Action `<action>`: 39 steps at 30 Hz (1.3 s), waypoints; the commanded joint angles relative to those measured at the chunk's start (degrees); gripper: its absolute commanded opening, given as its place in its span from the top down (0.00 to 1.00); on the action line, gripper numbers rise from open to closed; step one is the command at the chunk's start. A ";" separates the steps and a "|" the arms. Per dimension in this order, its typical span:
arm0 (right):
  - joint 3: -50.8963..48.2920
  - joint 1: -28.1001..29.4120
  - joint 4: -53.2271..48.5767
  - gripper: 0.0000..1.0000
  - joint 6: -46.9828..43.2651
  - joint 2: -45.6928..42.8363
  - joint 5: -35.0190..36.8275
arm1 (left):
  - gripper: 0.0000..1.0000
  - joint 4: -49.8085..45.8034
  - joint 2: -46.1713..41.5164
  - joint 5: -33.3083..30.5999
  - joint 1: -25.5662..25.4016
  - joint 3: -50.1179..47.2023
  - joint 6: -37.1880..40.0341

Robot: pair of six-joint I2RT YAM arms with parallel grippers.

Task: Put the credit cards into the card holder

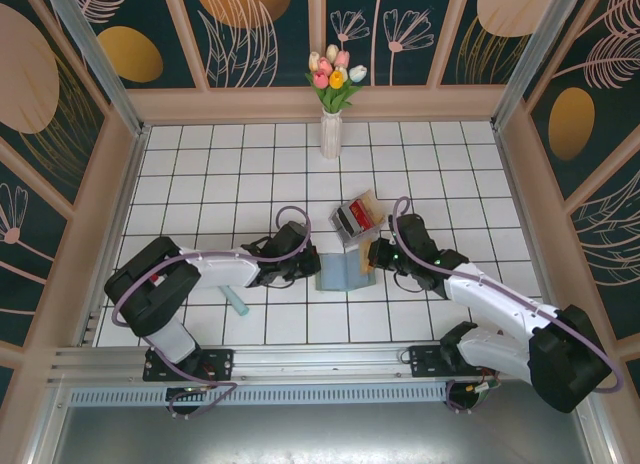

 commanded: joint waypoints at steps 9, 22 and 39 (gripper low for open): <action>1.63 -0.23 0.15 1.00 -0.19 0.58 0.81 | 1.00 2.16 -4.61 5.43 -0.37 0.89 0.27; 2.35 -1.26 -2.68 1.00 2.24 -1.29 3.42 | 1.00 10.14 -6.84 11.41 -0.29 -0.23 -2.79; 7.74 2.63 -9.11 1.00 2.78 -1.97 8.12 | 1.00 0.10 -2.89 0.93 -0.36 -1.79 -2.82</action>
